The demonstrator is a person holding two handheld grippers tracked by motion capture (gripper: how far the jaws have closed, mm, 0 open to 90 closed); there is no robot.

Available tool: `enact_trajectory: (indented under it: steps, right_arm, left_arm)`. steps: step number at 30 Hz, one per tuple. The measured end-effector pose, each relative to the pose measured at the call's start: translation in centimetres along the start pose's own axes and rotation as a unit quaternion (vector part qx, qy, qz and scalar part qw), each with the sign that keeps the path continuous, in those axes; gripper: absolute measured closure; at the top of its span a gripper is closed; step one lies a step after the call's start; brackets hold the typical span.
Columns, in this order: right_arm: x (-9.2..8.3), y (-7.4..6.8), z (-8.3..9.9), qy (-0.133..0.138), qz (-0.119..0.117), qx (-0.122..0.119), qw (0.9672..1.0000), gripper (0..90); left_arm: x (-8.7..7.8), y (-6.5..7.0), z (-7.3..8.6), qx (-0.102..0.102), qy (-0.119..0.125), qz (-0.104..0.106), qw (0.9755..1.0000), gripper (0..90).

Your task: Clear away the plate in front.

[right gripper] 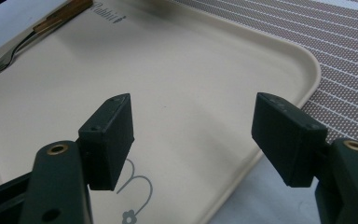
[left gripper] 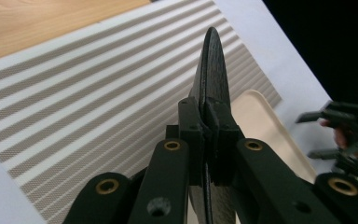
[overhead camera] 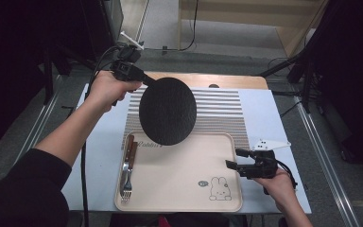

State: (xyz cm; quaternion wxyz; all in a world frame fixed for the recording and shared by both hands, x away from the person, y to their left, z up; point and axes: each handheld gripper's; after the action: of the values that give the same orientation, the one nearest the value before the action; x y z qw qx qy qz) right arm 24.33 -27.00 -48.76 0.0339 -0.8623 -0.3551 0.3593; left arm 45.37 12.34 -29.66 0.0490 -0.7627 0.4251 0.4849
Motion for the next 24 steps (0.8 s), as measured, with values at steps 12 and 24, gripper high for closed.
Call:
enact_trajectory:
  steps: [12,24]
  right_arm:
    - [0.1,0.1,0.0,-0.003,0.0,-0.002,1.0,28.6]
    - [0.0,0.1,0.1,-0.002,0.001,-0.002,1.0,28.6]
  left_arm:
    - [3.4,3.5,2.9,0.045,-0.033,0.062,0.9965,85.5]
    - [7.8,3.8,7.3,0.036,-0.042,0.121,0.9912,85.0]
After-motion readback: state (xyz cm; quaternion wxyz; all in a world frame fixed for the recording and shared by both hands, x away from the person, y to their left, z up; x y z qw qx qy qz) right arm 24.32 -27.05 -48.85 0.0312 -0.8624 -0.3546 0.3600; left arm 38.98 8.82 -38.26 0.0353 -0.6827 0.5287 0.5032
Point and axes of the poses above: each handheld gripper's, and its own axes: x roughly forward along the jaws, z roughly out of its underside, y roughly to its right, and after that the axes turned 3 degrees about x, right-handed
